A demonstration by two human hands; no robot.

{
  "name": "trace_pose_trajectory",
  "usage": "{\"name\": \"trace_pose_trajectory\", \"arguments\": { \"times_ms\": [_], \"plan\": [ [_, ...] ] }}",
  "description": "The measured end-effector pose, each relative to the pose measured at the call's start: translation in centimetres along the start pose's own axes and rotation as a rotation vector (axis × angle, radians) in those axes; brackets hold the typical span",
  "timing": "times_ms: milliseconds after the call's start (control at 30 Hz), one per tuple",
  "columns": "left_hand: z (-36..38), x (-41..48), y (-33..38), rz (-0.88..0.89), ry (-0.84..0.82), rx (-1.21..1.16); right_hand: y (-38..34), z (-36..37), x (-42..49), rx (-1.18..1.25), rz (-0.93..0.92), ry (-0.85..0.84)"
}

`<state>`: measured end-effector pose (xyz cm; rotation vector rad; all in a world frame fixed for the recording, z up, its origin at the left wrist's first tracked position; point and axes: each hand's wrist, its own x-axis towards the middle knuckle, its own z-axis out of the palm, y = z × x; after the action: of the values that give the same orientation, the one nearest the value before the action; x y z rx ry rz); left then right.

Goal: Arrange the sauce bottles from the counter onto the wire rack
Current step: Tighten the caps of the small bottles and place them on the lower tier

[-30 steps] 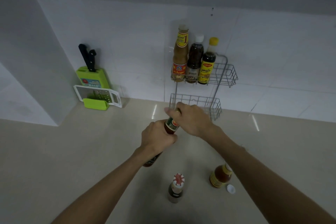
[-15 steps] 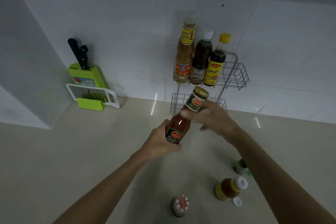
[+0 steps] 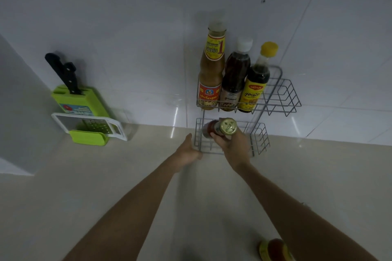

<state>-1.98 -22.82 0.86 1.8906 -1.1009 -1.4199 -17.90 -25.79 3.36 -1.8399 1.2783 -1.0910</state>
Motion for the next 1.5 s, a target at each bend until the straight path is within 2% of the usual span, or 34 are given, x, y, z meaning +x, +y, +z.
{"name": "trace_pose_trajectory", "arguments": {
  "times_ms": [133, 333, 533, 700, 767, 867, 967, 1067, 1133, 1200, 1267, 1300, 1400, 1433, 1500],
  "plan": [
    [0.1, 1.0, -0.5, -0.002, -0.023, -0.062, 1.4, 1.3, 1.5, -0.003, 0.021, -0.081],
    [0.2, 1.3, -1.2, 0.030, -0.082, -0.156, 2.4, 2.8, 3.4, -0.218, 0.071, -0.189],
    [0.6, 1.8, -1.4, 0.055, -0.119, -0.217, 1.4, 4.0, 5.2, -0.310, 0.125, -0.324],
    [0.3, 1.5, -1.7, 0.034, -0.156, -0.137, 1.7, 3.9, 5.3, -0.243, 0.198, -0.383],
    [0.1, 0.7, -2.1, 0.035, -0.116, -0.074, 1.8, 3.4, 4.7, -0.209, 0.228, -0.394],
    [-0.2, -2.4, -3.7, 0.058, -0.026, 0.006, 1.4, 1.8, 2.4, -0.192, 0.282, -0.321],
    [0.3, -7.2, -6.1, 0.150, -0.062, 0.038, -0.1, -1.3, -2.4, -0.209, 0.104, -0.345],
    [1.3, -13.0, -9.1, 0.204, -0.303, 0.123, -3.1, -4.6, -8.9, -0.249, -0.120, -0.491],
    [2.3, -16.5, -11.6, 0.222, -0.472, 0.213, -5.1, -6.4, -13.3, -0.295, -0.173, -0.593],
    [4.3, -19.9, -13.8, 0.256, -0.526, 0.243, -6.7, -7.5, -17.5, -0.476, -0.237, -0.674],
    [7.2, -22.2, -14.8, 0.330, -0.485, 0.117, -7.4, -7.9, -20.9, -0.688, -0.398, -0.672],
    [9.0, -23.1, -14.9, 0.352, -0.405, 0.045, -7.6, -7.8, -22.3, -0.755, -0.464, -0.650],
    [13.6, -24.0, -13.8, 0.277, 0.010, -0.085, -7.7, -6.9, -24.4, -0.927, -0.588, -0.572],
    [14.4, -24.0, -13.4, 0.244, 0.084, -0.119, -7.6, -6.8, -24.5, -0.956, -0.602, -0.554],
    [14.4, -24.3, -12.0, 0.216, 0.101, -0.175, -7.8, -7.2, -23.7, -0.947, -0.600, -0.511]
  ]
}}
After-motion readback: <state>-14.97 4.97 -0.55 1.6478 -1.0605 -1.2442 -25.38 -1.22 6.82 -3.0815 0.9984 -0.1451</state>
